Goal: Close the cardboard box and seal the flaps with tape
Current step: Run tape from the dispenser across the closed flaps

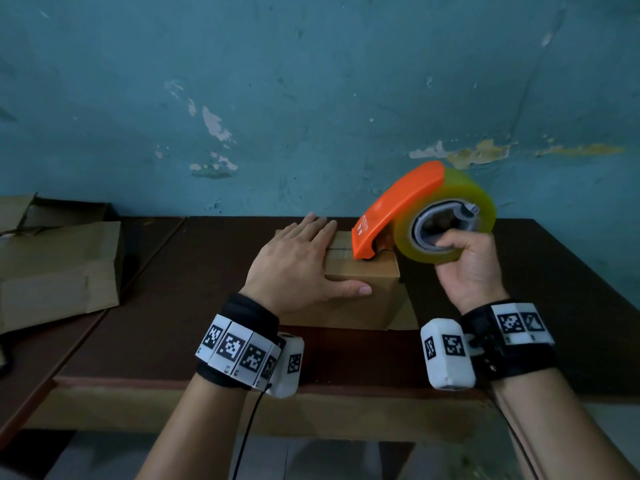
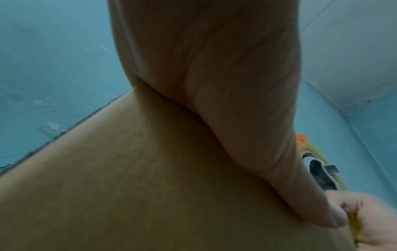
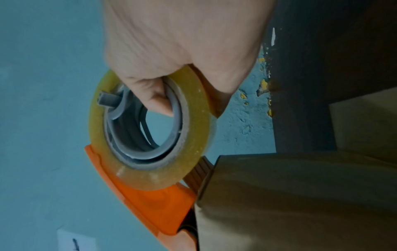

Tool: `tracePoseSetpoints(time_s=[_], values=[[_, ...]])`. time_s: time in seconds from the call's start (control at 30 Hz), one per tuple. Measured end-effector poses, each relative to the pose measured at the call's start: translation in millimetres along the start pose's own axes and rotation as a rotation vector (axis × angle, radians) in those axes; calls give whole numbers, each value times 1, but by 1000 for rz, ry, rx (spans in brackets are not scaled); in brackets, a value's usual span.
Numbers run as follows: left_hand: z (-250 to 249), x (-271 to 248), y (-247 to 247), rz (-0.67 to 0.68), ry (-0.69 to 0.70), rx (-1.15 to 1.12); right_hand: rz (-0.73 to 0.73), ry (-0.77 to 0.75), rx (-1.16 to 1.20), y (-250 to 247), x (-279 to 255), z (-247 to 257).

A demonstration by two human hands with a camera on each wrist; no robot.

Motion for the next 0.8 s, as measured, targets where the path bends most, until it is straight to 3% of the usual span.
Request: tracePoseSetpoints(time_s=[0.23, 0.43, 0.8], values=[[1, 2, 1, 1, -5, 0, -10, -74, -146, 1, 2, 8], [-6, 1, -6, 43, 33, -26, -5, -70, -152, 1, 2, 8], [-28, 12, 6, -9, 15, -29, -2, -72, -145, -3, 2, 5]])
Point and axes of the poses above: each hand's wrist, its own x-axis towards the middle knuckle, its own y-axis out of the palm, z = x × y, the point moved 4 cm from there along x, towards the middle knuckle, and after that the axes turned 7 degrees about y, right-handed, at the moved point
